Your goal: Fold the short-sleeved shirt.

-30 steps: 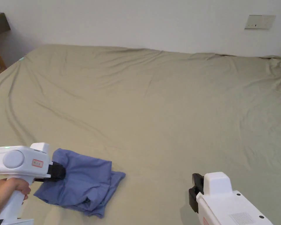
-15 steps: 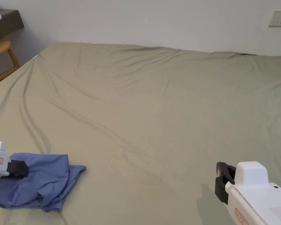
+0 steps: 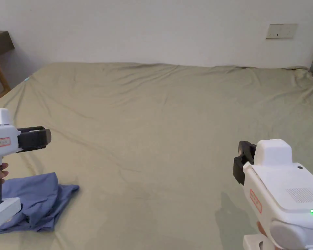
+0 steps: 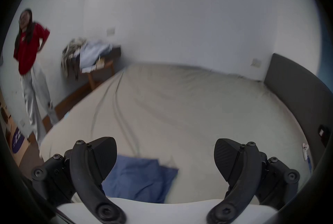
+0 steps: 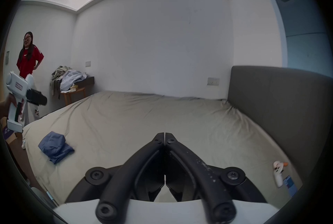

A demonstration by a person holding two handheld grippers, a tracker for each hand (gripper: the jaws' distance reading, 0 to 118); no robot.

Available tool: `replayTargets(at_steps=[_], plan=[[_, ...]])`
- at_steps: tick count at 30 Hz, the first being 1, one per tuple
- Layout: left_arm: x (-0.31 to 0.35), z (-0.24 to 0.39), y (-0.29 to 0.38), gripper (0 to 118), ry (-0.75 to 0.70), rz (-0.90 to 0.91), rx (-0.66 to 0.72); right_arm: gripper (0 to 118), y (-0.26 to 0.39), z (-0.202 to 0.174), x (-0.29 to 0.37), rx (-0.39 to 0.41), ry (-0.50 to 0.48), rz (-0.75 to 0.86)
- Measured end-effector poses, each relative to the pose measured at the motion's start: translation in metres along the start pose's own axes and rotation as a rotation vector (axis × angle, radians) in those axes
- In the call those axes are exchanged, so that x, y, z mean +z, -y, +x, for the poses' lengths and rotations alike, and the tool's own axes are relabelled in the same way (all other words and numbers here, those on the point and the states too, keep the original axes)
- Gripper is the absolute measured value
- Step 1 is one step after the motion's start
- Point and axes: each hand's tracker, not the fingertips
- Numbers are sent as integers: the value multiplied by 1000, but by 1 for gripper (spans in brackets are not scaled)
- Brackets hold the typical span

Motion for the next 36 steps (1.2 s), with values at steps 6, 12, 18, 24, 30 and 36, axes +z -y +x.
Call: replayTargets(at_steps=[6,12,18,24,30,36], plan=[[75,93,-13,112,66,311,-67,1,-30,28,33,41,86,102],[105,166,16,112,126,507,-48,1,-42,54,60,75,167,174],[99,211,54,112,129,582,-81,1,-37,73,73,79,207,198],[96,234,74,99,156,595,-75,1,-26,83,77,81,235,198],[94,242,81,0,177,577,-94,1,-20,85,78,72,239,186],[96,242,83,0,203,549,-93,1,-20,85,79,65,234,190]])
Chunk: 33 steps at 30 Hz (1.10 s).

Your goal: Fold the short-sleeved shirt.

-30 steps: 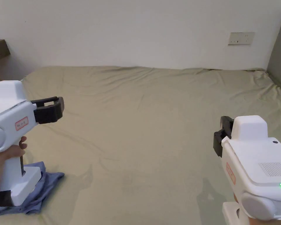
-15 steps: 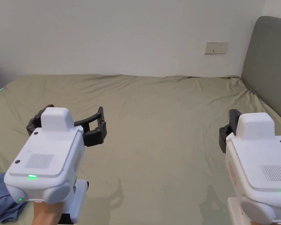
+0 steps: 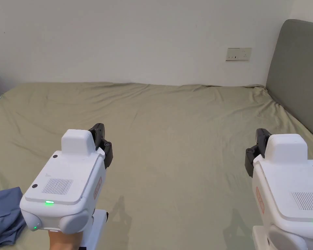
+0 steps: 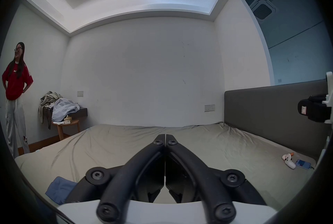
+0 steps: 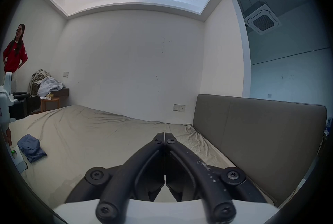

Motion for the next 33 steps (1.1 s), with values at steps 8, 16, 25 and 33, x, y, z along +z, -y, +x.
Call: replayTargets(at_steps=[8,16,25,33], plan=[[1,4,1,0,-7,8,-38,1,-4,-1,3,2,-1,9],[1,3,0,0,-4,4,-31,1,-8,-1,5,2,2,13],[0,4,0,0,1,4,-40,1,-9,-2,6,3,-1,15],[-1,5,1,0,8,5,-43,1,-9,-2,6,8,0,17]])
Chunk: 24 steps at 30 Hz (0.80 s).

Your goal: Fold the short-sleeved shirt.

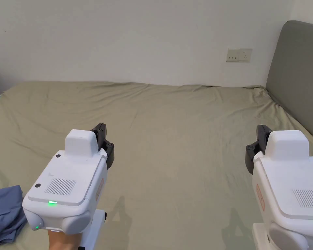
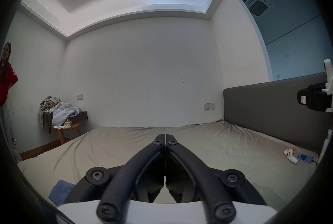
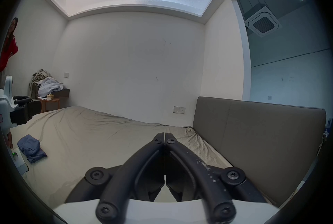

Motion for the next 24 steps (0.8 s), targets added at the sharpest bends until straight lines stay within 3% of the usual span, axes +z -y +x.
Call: replayTargets(at_steps=[24], plan=[[-1,-4,4,0,0,-15,4,2,-1,0,-1,1,0,-1]])
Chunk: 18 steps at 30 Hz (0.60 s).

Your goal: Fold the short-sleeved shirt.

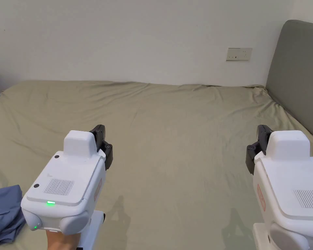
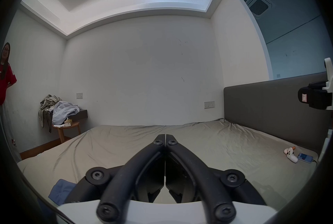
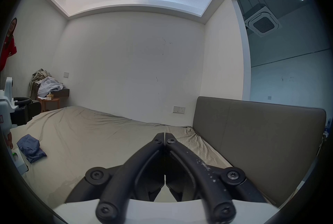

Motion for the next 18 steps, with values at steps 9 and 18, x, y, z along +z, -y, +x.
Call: replayTargets(at_steps=[9,18], plan=[[0,0,0,0,2,-2,4,2,1,0,-2,5,0,-3],[-1,-1,0,0,-1,-1,6,3,2,-1,-4,4,-1,-5]])
